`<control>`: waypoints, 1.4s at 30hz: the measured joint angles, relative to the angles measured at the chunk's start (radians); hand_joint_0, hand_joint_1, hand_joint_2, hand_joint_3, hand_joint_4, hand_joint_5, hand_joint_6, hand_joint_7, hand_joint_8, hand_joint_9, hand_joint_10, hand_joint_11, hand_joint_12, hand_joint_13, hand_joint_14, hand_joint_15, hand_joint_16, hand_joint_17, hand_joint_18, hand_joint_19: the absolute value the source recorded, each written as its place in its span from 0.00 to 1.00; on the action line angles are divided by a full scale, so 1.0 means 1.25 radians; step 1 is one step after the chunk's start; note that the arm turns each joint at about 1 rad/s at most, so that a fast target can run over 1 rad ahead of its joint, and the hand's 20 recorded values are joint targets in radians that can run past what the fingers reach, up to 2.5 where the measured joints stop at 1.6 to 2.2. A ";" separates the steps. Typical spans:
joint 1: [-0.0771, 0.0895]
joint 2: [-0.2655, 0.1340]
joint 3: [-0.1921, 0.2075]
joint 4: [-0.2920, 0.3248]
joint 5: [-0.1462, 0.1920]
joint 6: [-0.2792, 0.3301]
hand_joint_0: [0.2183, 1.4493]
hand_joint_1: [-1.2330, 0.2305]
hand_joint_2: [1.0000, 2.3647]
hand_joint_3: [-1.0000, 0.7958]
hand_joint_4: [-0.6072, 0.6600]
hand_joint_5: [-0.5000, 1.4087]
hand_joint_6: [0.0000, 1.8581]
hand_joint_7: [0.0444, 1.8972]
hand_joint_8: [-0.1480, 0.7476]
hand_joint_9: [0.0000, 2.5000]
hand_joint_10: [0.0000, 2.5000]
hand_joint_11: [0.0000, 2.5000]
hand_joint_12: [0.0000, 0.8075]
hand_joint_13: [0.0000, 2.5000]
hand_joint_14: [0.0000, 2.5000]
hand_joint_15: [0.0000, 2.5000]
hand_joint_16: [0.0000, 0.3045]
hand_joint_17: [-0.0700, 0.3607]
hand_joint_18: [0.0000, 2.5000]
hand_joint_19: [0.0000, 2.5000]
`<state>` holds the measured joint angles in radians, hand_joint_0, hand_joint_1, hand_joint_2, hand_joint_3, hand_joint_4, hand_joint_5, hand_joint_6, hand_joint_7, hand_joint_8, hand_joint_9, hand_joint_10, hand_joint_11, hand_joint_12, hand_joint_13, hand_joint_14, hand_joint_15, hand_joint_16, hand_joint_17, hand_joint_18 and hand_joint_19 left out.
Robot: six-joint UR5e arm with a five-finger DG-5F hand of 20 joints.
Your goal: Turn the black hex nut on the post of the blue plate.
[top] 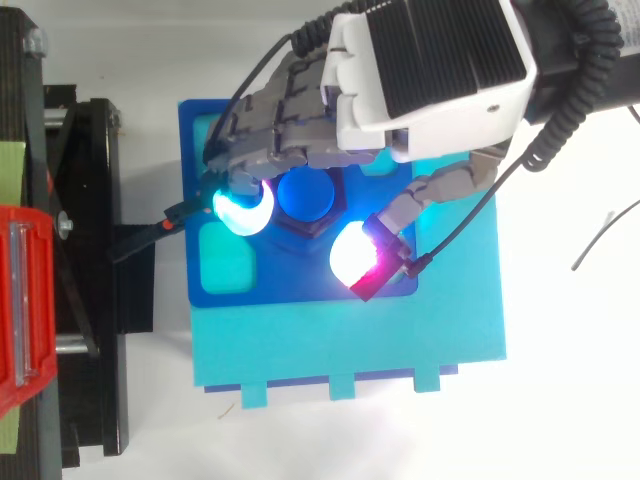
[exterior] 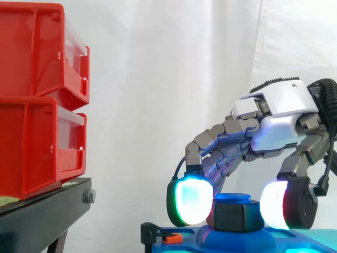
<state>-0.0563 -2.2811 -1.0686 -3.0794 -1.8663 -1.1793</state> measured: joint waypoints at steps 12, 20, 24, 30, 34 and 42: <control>-0.008 -0.001 -0.007 0.014 -0.002 -0.006 0.32 0.21 0.00 0.28 0.67 0.13 0.27 0.52 0.44 0.12 0.00 0.05 0.45 0.21 0.00 0.08 0.16 0.42 0.25 0.15; -0.011 -0.001 -0.007 0.016 -0.005 -0.009 0.31 0.20 0.00 0.28 0.66 0.12 0.27 0.52 0.44 0.11 0.00 0.06 0.46 0.19 0.00 0.08 0.16 0.42 0.25 0.15; -0.011 -0.001 -0.009 0.020 -0.005 -0.010 0.28 0.18 0.00 0.28 0.67 0.12 0.27 0.52 0.45 0.11 0.00 0.06 0.46 0.18 0.00 0.08 0.17 0.43 0.25 0.15; -0.011 -0.001 -0.025 0.043 -0.005 -0.009 0.29 0.19 0.00 0.28 0.66 0.12 0.27 0.51 0.45 0.10 0.00 0.05 0.46 0.18 0.00 0.07 0.17 0.43 0.24 0.15; -0.011 -0.001 -0.029 0.050 -0.005 -0.009 0.31 0.19 0.00 0.28 0.66 0.12 0.27 0.51 0.44 0.09 0.00 0.05 0.46 0.17 0.00 0.07 0.16 0.42 0.24 0.15; -0.011 -0.001 -0.030 0.054 -0.005 -0.009 0.32 0.19 0.00 0.28 0.67 0.12 0.27 0.52 0.44 0.09 0.00 0.05 0.46 0.17 0.00 0.07 0.16 0.42 0.24 0.15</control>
<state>-0.0706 -2.2818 -1.1064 -3.0118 -1.8730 -1.1904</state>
